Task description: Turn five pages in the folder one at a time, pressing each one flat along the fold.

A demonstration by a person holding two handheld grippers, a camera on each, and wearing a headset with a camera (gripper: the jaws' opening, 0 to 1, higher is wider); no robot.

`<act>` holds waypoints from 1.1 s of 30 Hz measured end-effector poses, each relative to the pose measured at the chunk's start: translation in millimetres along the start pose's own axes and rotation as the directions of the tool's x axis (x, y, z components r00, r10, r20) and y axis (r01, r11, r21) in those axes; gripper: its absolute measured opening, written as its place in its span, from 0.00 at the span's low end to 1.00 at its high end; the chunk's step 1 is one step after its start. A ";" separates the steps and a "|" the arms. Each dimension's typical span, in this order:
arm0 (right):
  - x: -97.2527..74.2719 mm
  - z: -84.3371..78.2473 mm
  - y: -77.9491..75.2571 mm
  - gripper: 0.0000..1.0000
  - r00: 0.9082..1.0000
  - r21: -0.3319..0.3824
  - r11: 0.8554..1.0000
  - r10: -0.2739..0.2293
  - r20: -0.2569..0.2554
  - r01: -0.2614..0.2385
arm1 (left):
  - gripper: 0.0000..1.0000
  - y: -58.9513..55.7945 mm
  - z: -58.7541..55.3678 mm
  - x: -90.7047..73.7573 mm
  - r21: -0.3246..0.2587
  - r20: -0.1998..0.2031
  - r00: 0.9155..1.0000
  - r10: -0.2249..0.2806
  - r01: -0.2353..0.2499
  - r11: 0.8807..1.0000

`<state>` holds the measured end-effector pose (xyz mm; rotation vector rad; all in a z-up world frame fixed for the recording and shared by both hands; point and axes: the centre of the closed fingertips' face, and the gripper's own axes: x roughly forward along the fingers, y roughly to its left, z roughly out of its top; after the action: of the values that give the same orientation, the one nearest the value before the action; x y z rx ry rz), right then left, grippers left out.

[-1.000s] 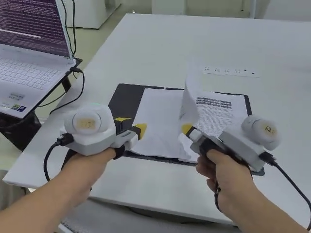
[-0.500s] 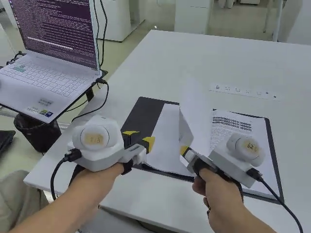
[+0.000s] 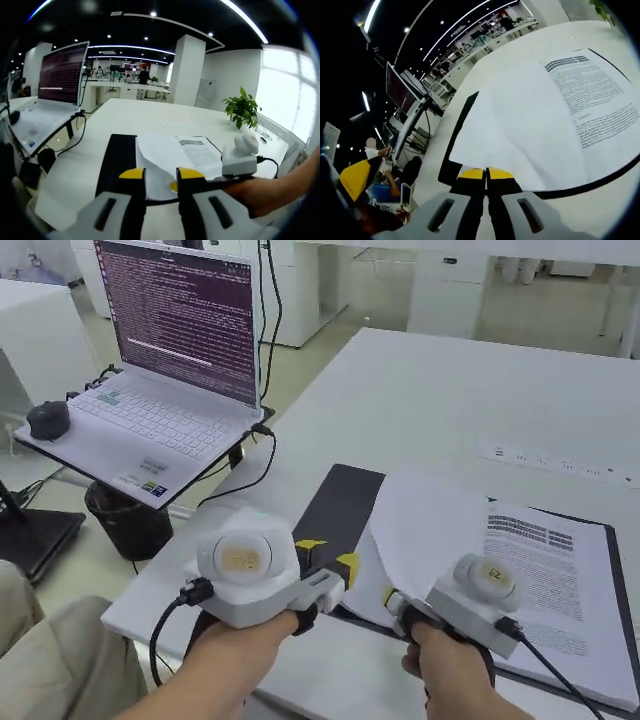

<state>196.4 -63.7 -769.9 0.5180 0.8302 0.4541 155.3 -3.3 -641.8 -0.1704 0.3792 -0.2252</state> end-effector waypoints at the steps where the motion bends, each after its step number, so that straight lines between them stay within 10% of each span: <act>1: 2.0 -1.0 -1.6 0.00 1.000 0.012 1.000 -0.003 -0.004 0.003 | 0.23 1.5 -0.4 -0.5 -0.002 -0.001 1.000 0.004 -0.004 1.000; 11: 10.4 -12.2 -1.6 0.01 1.000 -0.011 1.000 0.000 -0.026 0.000 | 0.23 9.1 -4.7 0.7 0.000 -0.019 1.000 0.017 -0.017 1.000; 21: -0.6 -20.5 12.3 0.11 0.998 -0.218 0.974 0.047 -0.031 -0.053 | 0.23 3.1 -14.8 20.0 0.033 -0.084 0.996 -0.008 0.010 0.999; 33: -20.8 -16.8 6.3 0.11 0.997 -0.302 0.950 0.078 -0.008 -0.077 | 0.24 -4.4 -52.2 60.5 0.114 -0.235 0.972 -0.023 0.051 0.992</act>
<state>169.8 -66.2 -763.8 0.2672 0.7219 0.6406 189.1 -29.0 -709.7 -0.0324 0.5950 -0.3050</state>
